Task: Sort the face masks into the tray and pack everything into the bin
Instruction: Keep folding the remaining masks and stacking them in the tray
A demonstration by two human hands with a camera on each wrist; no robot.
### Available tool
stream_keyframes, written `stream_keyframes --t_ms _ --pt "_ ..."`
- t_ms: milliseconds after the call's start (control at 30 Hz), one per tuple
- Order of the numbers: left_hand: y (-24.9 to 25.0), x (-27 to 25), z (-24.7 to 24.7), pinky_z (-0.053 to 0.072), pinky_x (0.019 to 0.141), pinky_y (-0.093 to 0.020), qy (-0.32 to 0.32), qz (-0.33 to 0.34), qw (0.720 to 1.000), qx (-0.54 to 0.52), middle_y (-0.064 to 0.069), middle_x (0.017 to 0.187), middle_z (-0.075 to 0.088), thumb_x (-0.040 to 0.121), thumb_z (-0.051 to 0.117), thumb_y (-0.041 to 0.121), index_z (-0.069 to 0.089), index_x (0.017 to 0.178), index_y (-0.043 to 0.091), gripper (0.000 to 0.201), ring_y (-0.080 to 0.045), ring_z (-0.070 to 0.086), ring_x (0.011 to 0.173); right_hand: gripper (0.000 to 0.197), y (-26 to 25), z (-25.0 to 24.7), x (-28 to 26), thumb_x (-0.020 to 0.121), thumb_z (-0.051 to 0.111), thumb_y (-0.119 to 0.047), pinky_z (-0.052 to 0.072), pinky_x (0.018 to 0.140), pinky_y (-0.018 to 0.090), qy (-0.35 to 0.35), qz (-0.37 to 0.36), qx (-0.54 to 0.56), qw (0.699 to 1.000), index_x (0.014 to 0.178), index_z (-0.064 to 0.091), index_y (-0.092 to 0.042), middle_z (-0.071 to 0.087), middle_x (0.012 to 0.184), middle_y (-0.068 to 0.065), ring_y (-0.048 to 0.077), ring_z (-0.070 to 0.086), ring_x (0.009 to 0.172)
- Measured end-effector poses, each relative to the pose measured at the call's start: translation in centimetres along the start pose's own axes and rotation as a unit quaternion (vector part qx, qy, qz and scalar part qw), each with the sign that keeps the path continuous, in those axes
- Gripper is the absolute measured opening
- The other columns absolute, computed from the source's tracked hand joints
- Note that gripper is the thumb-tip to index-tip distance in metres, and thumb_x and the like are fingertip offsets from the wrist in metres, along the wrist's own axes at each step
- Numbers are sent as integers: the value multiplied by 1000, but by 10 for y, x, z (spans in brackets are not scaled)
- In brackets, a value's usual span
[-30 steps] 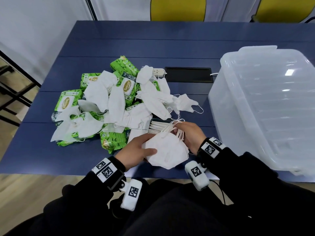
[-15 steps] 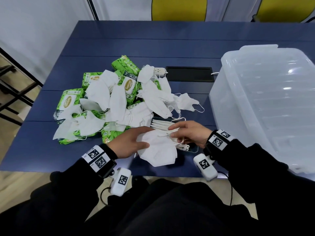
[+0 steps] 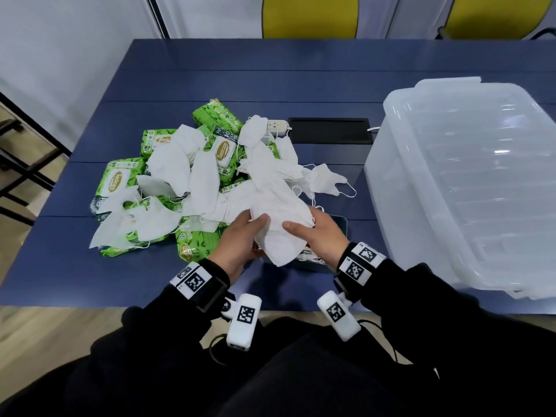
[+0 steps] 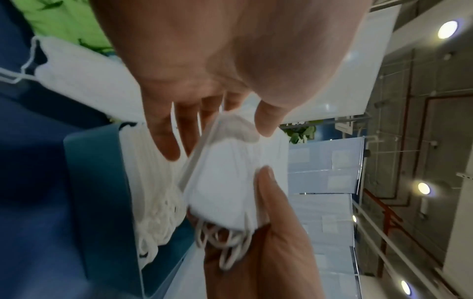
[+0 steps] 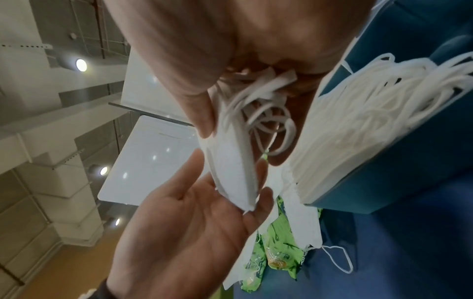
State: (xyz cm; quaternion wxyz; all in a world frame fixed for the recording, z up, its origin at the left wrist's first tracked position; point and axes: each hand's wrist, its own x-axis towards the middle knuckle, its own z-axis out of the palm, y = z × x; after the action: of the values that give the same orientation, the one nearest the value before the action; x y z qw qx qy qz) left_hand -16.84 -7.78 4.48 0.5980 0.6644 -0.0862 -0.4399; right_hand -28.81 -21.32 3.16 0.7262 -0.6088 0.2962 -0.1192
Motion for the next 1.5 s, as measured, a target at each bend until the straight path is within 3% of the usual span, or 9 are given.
stream_keyframes --t_ms 200,367,567,767,867,1100,1233,1333,1500 --pt "6 -5 10 52 93 -21 -30 82 992 94 2 133 64 86 61 -7 45 144 18 66 -4 62 119 53 3 2 1 86 79 -10 51 80 16 10 0 -85 996 130 50 -15 66 111 -10 -8 65 93" --pt "7 -12 2 36 119 -39 -83 69 977 181 4 153 49 70 59 13 38 153 35 88 -16 46 140 26 -6 -4 6 94 71 -13 51 79 20 -22 23 -79 996 114 57 -22 68 105 -8 7 66 95" --pt "5 -11 1 34 99 -21 -129 51 918 372 4 156 45 96 60 18 12 162 41 85 -18 48 136 57 8 5 5 75 67 -54 49 104 49 -49 12 -164 985 126 61 -28 71 121 -5 18 66 115" --pt "2 -11 -5 28 105 -14 -95 86 939 320 11 155 42 90 60 14 21 162 27 83 -1 39 136 23 4 6 6 91 73 -12 57 92 44 30 39 -23 999 113 65 -15 74 114 12 28 71 106" --pt "-1 -15 -4 33 100 -5 -130 93 948 274 19 143 54 79 56 12 41 146 37 74 11 49 125 18 1 4 5 92 71 -10 58 85 40 37 79 71 994 109 68 -12 76 107 12 30 73 99" --pt "-6 -16 -3 46 109 -36 -118 4 987 109 -3 138 64 68 60 3 50 148 17 81 -19 59 130 27 2 1 3 94 62 -9 53 95 48 -14 150 192 970 121 66 -10 71 112 20 34 67 102" --pt "-1 -26 0 44 97 -13 -151 35 974 163 18 133 60 85 67 -11 47 142 30 73 12 57 118 5 7 2 8 92 67 -16 48 98 49 66 124 162 977 94 72 -18 68 100 14 31 61 99" --pt "6 -27 -3 35 98 -2 -226 89 939 244 26 135 51 79 82 -5 41 133 41 82 24 45 122 8 11 2 9 96 64 -12 44 106 56 87 132 173 972 95 71 -14 68 107 23 32 62 98" --pt "-13 -7 -5 37 117 -37 -214 150 870 417 11 147 47 42 98 37 30 154 29 131 -11 44 139 7 10 4 7 95 67 -8 53 97 48 83 147 209 963 99 70 -6 70 108 24 33 66 97"
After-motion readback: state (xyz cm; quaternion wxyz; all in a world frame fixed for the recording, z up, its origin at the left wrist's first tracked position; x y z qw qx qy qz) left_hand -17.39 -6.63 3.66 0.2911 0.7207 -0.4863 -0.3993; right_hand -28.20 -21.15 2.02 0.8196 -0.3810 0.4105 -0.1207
